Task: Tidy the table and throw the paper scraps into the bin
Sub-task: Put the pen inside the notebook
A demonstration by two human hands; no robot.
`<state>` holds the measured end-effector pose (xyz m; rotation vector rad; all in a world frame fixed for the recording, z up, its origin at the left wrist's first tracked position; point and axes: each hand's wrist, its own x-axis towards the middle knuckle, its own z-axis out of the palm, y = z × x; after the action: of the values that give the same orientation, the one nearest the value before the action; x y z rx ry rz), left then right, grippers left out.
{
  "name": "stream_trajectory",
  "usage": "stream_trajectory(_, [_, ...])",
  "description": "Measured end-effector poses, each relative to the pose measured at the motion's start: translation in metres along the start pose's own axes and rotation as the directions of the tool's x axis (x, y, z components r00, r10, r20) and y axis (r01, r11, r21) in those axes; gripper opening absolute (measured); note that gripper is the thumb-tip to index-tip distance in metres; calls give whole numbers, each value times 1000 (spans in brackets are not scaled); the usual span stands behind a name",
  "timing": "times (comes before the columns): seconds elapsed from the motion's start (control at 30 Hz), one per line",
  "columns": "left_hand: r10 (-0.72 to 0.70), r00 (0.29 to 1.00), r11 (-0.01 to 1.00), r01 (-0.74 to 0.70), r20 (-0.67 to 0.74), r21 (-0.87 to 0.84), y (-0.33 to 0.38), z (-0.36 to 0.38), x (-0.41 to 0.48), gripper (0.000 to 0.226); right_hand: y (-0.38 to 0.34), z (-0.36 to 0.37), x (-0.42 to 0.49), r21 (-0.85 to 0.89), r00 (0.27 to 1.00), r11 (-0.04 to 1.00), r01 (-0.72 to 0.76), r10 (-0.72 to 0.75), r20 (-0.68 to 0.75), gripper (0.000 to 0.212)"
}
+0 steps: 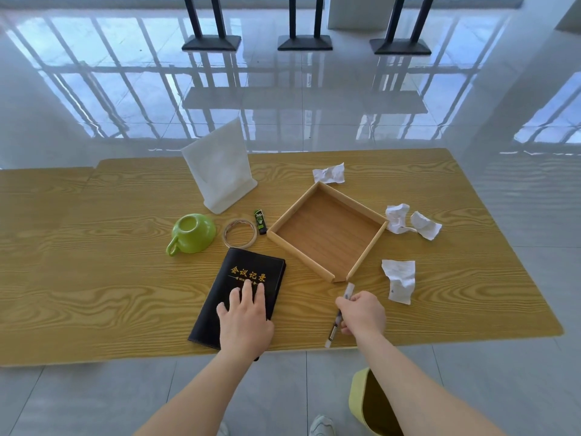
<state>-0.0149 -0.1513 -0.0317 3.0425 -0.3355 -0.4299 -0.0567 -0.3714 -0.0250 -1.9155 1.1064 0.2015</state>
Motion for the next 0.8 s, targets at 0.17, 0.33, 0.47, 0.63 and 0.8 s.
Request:
stream_trajectory(0.17, [67, 996, 996, -64, 52, -60, -8, -12, 0, 67, -2, 7, -11, 105, 997, 994, 34, -42, 72, 12])
stream_trajectory(0.33, [141, 990, 967, -131, 27, -218, -22, -23, 2, 42, -15, 18, -23, 133, 986, 989, 66, -85, 141, 12])
stream_trajectory(0.47, [161, 987, 960, -155, 8, -235, -23, -34, -2, 28, -25, 24, -32, 158, 981, 985, 75, -102, 167, 14])
stream_trajectory(0.63, [210, 977, 978, -210, 33, 0, -32, -46, -7, 35, -39, 30, -39, 189, 970, 978, 91, -130, 206, 14])
stream_trajectory(0.8, [84, 989, 968, -109, -118, -227, -50, -66, -16, 34, -52, 40, -43, 205, 959, 970, 131, -176, 221, 10])
